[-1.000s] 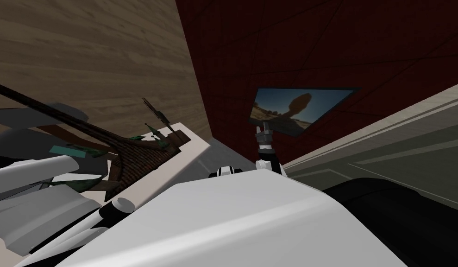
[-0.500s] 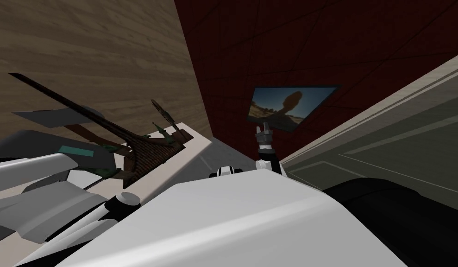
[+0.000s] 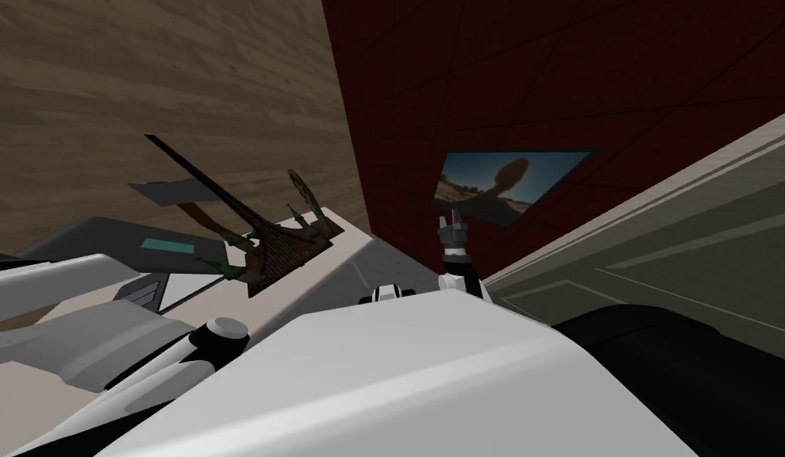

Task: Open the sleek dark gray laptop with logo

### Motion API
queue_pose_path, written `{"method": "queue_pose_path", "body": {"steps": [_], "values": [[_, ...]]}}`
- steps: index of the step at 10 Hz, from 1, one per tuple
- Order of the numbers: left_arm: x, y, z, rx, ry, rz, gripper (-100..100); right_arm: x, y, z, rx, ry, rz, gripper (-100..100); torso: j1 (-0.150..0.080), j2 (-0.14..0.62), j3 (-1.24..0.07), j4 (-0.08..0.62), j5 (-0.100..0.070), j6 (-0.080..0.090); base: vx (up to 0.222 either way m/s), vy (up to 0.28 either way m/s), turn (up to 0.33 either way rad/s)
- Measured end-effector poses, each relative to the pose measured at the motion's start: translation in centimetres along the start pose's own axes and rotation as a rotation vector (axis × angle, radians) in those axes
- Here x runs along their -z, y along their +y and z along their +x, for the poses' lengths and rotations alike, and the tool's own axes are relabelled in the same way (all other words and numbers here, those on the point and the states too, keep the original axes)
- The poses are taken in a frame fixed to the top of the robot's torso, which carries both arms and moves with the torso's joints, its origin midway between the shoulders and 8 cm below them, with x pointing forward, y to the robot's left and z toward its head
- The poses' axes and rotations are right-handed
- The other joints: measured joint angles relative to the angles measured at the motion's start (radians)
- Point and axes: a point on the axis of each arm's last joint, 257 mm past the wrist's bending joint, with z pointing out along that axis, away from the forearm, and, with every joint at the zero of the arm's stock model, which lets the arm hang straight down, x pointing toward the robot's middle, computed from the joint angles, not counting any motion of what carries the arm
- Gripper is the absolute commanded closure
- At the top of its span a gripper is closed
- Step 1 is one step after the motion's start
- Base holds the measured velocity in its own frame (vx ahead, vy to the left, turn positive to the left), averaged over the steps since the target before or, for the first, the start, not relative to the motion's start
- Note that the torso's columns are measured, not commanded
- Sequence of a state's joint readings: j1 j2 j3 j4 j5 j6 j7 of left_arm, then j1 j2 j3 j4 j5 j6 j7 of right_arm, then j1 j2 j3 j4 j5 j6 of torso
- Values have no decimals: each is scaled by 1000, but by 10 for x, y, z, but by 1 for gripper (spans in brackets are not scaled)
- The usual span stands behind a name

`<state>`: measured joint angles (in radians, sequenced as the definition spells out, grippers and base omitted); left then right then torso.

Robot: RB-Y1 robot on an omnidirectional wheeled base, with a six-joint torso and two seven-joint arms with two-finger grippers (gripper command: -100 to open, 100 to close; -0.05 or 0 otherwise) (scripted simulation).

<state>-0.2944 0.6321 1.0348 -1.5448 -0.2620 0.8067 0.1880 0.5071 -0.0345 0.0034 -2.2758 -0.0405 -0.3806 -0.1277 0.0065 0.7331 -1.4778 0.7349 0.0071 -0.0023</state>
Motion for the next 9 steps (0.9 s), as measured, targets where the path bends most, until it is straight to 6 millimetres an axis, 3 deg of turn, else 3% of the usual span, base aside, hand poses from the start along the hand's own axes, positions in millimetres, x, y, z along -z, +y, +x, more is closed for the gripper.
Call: {"method": "queue_pose_path", "body": {"steps": [2,3,7,9], "values": [[-8,13,19,35,40,-29,100,0,0,0,0,0,0,0,1,1,0,1,-2,4,11,10,258],[-9,22,39,63,75,-44,100,0,0,0,0,0,0,0,0,1,0,1,-2,3,11,7,105],[-13,38,83,143,165,-99,100,0,0,0,0,0,0,0,-5,3,1,2,-6,5,13,13,208],[-9,45,115,196,223,-127,100,0,0,0,0,0,0,0,-7,5,2,3,-7,2,18,11,234]]}}
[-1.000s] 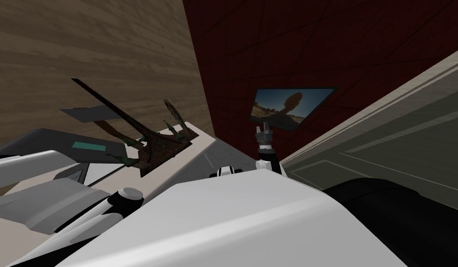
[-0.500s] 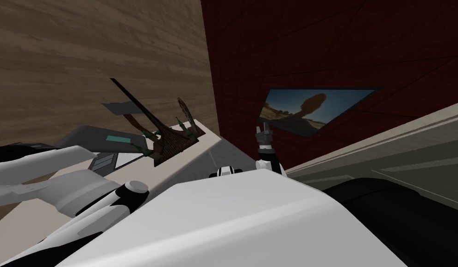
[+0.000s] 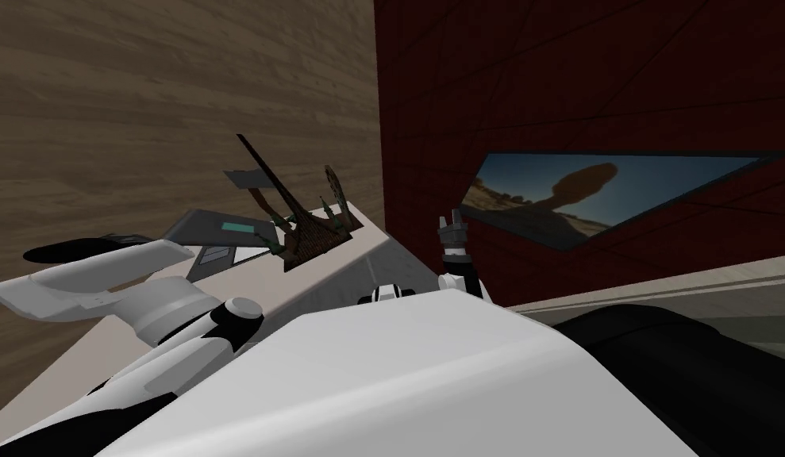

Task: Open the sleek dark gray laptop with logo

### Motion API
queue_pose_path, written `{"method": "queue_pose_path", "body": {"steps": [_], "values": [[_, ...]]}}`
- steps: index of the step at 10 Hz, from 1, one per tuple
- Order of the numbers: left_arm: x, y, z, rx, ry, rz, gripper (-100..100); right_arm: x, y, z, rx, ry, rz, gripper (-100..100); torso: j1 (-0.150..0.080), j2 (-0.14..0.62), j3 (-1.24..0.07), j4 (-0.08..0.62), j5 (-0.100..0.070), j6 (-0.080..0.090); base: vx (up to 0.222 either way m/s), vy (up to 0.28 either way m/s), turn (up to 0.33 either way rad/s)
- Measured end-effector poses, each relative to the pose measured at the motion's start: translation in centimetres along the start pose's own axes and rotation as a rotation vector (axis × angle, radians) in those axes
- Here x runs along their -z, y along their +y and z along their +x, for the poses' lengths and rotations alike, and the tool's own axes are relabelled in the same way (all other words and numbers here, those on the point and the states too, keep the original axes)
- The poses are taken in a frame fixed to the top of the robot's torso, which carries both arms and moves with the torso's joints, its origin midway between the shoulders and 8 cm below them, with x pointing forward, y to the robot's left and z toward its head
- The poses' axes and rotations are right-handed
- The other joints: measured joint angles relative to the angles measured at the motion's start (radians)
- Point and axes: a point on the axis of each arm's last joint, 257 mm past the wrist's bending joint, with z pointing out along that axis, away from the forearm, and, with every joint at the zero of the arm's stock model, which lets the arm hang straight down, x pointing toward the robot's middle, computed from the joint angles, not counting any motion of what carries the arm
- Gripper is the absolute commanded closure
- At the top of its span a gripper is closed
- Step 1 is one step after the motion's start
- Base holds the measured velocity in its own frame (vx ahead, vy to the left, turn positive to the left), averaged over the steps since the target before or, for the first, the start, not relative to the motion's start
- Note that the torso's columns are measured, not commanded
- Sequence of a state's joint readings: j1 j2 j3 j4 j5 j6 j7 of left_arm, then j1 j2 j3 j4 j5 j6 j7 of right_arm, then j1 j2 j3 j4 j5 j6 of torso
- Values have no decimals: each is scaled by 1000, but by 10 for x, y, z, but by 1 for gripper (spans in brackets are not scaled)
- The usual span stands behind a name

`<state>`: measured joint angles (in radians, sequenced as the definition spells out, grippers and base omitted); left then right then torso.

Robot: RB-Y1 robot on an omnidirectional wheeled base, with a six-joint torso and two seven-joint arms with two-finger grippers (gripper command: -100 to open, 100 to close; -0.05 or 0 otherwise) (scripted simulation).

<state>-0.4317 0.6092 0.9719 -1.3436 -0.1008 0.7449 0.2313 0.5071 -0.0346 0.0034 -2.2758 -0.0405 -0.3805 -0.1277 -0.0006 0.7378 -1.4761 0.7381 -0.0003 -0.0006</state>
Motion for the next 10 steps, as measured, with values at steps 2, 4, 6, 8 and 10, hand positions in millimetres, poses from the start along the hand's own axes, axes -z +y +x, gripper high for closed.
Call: {"method": "queue_pose_path", "body": {"steps": [2,4,6,8,10], "values": [[-7,10,6,20,16,-18,100,0,0,0,0,0,0,0,-2,1,0,1,-1,3,3,6,64],[-13,25,33,68,67,-50,100,0,0,0,0,0,0,0,-1,1,0,1,-2,0,12,6,156],[-13,20,32,72,65,-50,-100,0,0,0,0,0,0,0,-2,1,1,1,-2,2,-8,7,-49],[-11,6,29,75,56,-52,-100,0,0,0,0,0,0,0,0,1,0,1,-1,1,-18,4,-46],[-7,-6,24,77,45,-56,-100,0,0,0,0,0,0,0,-4,2,1,2,-4,1,-14,9,-54]]}}
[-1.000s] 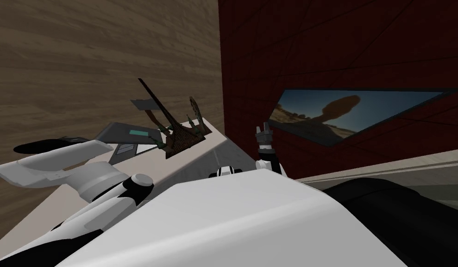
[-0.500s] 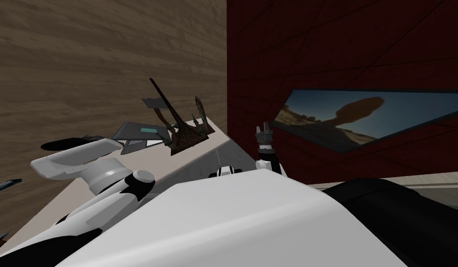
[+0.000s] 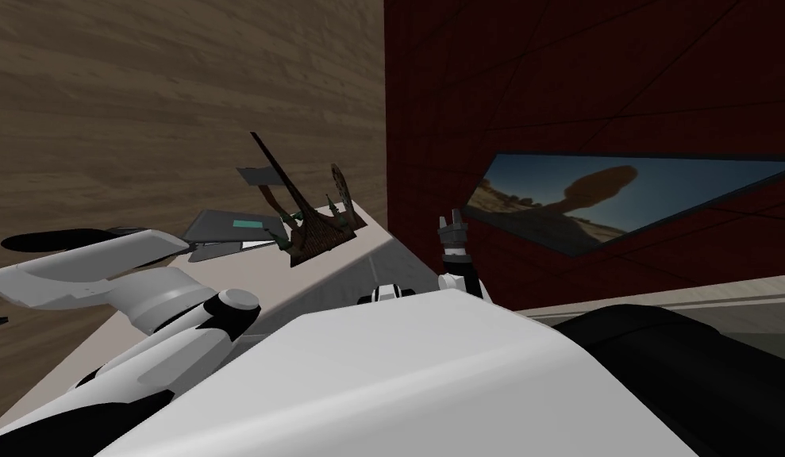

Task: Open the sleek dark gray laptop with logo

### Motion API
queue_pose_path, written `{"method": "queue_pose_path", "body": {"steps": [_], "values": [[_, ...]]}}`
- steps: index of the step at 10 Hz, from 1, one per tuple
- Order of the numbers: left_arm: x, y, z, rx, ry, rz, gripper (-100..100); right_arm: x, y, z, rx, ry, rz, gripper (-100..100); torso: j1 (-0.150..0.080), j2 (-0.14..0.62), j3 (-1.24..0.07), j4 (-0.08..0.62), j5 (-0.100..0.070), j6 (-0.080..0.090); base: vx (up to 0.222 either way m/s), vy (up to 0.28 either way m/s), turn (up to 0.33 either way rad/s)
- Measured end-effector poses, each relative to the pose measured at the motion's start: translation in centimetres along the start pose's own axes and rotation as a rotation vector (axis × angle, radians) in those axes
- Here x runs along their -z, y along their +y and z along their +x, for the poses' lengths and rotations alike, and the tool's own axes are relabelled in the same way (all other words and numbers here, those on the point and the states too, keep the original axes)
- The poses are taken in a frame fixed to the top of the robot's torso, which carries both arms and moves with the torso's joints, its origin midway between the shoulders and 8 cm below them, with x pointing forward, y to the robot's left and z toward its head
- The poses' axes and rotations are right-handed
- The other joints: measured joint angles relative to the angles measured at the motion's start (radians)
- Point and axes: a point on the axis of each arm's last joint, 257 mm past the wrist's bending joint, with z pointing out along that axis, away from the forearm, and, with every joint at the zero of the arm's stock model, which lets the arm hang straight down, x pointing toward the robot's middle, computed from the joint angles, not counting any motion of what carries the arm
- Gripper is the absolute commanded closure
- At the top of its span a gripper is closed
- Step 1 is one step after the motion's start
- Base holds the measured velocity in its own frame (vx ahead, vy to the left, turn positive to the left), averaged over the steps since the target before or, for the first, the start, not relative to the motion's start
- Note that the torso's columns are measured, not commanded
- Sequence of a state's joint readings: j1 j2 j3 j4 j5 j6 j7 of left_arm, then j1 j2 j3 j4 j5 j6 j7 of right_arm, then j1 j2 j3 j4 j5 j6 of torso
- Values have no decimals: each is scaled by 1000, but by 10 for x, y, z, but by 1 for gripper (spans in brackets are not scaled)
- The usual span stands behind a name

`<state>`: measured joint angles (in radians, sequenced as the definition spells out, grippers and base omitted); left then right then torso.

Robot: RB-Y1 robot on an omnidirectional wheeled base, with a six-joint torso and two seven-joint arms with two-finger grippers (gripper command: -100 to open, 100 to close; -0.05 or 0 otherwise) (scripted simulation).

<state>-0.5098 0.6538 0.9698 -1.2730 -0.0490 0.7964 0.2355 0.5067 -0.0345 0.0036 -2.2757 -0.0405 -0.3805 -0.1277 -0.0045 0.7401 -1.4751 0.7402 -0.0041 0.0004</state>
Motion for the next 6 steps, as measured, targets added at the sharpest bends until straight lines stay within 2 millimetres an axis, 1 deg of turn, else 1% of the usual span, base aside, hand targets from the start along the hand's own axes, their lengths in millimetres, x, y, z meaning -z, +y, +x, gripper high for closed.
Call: {"method": "queue_pose_path", "body": {"steps": [2,3,6], "values": [[3,-13,-2,4,-7,4,-100,0,0,0,0,0,0,0,2,-1,0,-1,3,0,-5,4,-14],[3,-13,-2,4,-8,3,0,0,0,0,0,0,0,0,4,-2,-1,-2,4,0,0,0,0],[3,-12,-2,4,-8,1,0,0,0,0,0,0,0,0,4,-2,-1,-2,4,0,0,0,0]]}}
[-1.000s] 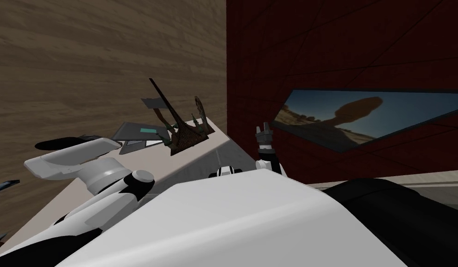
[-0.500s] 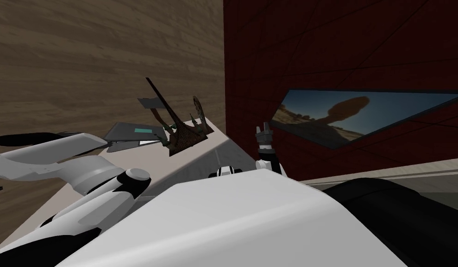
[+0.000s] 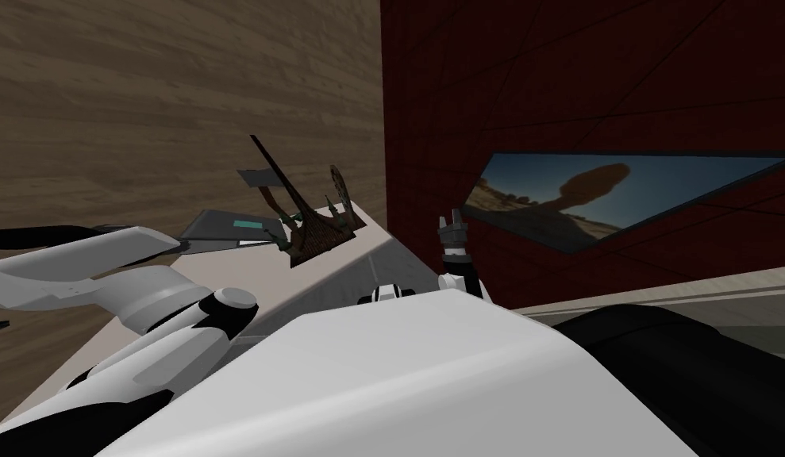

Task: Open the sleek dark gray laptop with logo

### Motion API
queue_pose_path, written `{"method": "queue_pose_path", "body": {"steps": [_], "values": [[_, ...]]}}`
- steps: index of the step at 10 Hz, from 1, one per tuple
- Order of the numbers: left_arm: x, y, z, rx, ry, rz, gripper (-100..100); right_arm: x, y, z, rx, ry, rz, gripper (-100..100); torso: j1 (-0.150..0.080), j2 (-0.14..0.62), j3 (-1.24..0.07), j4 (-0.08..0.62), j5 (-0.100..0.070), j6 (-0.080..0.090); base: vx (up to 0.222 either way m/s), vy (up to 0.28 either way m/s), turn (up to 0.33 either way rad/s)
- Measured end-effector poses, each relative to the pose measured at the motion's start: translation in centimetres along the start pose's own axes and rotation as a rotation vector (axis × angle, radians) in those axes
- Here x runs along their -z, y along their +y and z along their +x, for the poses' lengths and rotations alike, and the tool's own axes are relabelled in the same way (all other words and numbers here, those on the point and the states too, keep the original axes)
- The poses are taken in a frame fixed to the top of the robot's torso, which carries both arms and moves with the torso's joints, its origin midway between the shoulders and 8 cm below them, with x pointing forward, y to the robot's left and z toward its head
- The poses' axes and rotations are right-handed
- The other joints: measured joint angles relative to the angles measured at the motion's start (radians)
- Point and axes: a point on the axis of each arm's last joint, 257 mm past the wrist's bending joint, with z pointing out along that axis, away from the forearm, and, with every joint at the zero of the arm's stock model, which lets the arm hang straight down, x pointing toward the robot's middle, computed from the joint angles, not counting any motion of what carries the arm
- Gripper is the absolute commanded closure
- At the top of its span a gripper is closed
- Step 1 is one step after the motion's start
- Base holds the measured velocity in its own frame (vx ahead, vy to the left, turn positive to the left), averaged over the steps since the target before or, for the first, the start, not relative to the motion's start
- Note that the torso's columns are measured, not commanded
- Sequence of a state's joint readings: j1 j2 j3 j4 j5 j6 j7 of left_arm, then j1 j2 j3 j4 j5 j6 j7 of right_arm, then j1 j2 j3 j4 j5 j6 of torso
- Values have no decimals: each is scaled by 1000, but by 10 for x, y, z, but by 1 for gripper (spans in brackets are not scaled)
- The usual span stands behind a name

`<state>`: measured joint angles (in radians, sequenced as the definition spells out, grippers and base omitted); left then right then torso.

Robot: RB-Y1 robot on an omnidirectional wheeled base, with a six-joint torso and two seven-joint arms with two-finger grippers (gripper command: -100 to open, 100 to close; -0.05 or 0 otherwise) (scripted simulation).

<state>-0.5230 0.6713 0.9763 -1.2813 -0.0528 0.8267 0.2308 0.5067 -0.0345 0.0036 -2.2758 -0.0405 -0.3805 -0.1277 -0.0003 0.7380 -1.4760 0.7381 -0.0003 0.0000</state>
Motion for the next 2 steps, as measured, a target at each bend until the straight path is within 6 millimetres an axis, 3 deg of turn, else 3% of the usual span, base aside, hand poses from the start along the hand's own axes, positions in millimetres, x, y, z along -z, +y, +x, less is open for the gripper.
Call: {"method": "queue_pose_path", "body": {"steps": [2], "values": [[0,0,0,0,0,0,0,0,0,0,0,0,0,0,1,0,0,0,0,0,1,-1,-6]]}}
